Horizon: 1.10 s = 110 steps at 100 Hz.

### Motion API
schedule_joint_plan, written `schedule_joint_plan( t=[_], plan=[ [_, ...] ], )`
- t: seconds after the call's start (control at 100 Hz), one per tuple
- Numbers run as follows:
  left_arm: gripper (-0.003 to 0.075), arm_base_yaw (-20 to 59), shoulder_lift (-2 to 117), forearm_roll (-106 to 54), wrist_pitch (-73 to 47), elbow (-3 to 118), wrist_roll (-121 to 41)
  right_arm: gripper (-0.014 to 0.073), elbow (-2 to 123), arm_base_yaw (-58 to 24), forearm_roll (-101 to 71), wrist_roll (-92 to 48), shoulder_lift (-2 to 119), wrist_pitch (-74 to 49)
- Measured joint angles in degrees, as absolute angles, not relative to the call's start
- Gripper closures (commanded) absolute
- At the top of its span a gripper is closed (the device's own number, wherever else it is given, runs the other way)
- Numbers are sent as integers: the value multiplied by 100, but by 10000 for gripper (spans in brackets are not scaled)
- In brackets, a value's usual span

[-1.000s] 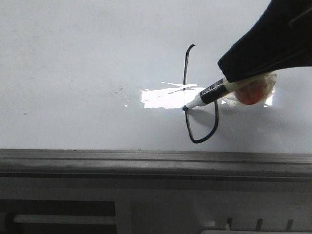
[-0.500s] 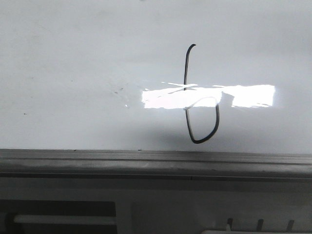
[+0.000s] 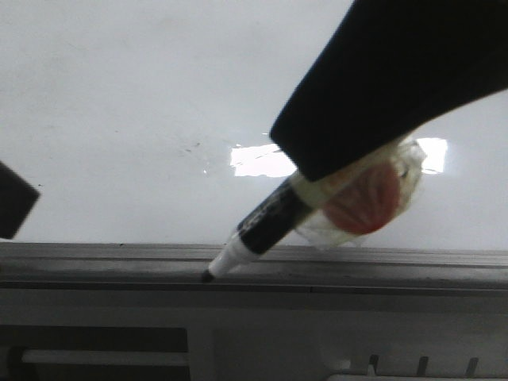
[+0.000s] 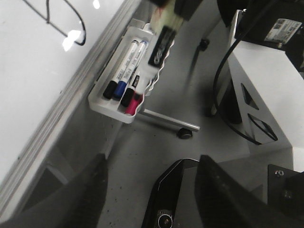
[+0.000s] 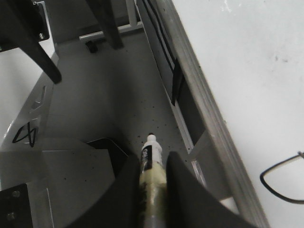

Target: Write number 6 on whiteboard

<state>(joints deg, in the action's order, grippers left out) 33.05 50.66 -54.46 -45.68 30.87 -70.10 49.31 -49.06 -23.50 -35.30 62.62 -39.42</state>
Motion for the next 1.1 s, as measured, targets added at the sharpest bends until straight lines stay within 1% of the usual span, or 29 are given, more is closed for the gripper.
schedule_joint_plan(
  t=[0.17,0.31,0.54,0.73,0.78,0.82,0.84,0.85,0.87,0.9,0.91,0.93,0.97,0.98,1.02,1.04,1.1],
  plan=[
    [330,3317,5635,-6086,-4556,3259,-8226,647,4931,-5234,-2382,-3530,6373,-3806],
    [333,3530,5869,-6201,-4520,3458,-8752,648,4931,-5379,-2411,-3530,6384,-3554],
    [333,4022,6183,-6307,-4345,3695,-8959,648,4931,-5582,-2411,-3530,6384,-3341],
    [342,4058,6435,-6539,-4322,3710,-8968,647,4931,-5631,-2424,-3530,6384,-3187],
    [377,4058,6461,-6552,-4322,3710,-8972,648,4931,-5631,-2424,-3530,6384,-3170],
    [436,4058,6475,-6552,-4322,3710,-8972,648,4931,-5631,-2424,-3530,6384,-3161],
    [446,4058,6475,-6552,-4322,3710,-8972,648,4931,-5631,-2424,-3530,6384,-3161],
    [477,4058,6475,-6552,-4313,3710,-8972,648,4931,-5631,-2424,-3530,6384,-3161],
    [498,4058,6475,-6561,-4313,3710,-8972,648,4931,-5631,-2424,-3530,6384,-3161],
    [552,4058,6475,-6574,-4313,3710,-8972,648,4931,-5631,-2424,-3530,6384,-3161],
    [552,4058,6475,-6574,-4313,3710,-8972,648,4931,-5631,-2424,-3530,6384,-3161],
    [596,4058,6475,-6574,-4313,3710,-8972,648,4931,-5631,-2424,-3530,6384,-3161],
    [658,4058,6475,-6574,-4308,3710,-8972,648,4931,-5631,-2424,-3530,6384,-3146],
    [658,4058,6475,-6574,-4308,3710,-8972,648,4931,-5631,-2424,-3530,6384,-3146],
    [727,4058,6475,-6574,-4318,3710,-8972,648,4931,-5631,-2424,-3530,6384,-3132],
    [738,4058,6475,-6574,-4331,3710,-8988,648,4931,-5631,-2424,-3530,6384,-3132],
    [739,4062,6475,-6543,-4367,3710,-9075,647,4931,-5631,-2424,-3530,6384,-3132]
  ],
)
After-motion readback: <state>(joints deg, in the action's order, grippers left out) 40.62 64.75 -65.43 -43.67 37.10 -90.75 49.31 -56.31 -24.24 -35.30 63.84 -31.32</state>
